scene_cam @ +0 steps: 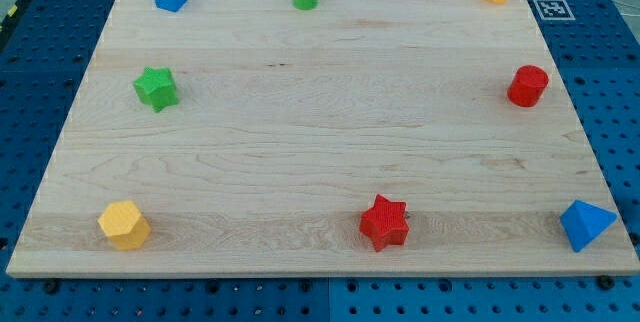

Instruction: Push the blue triangle towards the red star

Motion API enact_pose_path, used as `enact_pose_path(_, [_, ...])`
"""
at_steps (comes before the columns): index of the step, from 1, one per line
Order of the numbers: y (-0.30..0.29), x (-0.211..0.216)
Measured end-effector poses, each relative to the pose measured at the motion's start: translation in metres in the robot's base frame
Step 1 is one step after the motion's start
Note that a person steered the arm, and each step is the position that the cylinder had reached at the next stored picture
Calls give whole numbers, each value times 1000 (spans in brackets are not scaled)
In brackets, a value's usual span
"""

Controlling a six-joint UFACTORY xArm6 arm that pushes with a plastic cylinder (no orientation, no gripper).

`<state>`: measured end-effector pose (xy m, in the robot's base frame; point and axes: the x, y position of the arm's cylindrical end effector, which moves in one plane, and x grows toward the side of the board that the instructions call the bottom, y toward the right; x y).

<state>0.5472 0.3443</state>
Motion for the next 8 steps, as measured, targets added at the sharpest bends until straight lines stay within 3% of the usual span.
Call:
enact_pose_path(2, [-23, 38])
enact_pose_path(4, [-82, 32])
enact_pose_path(8, [-86, 32])
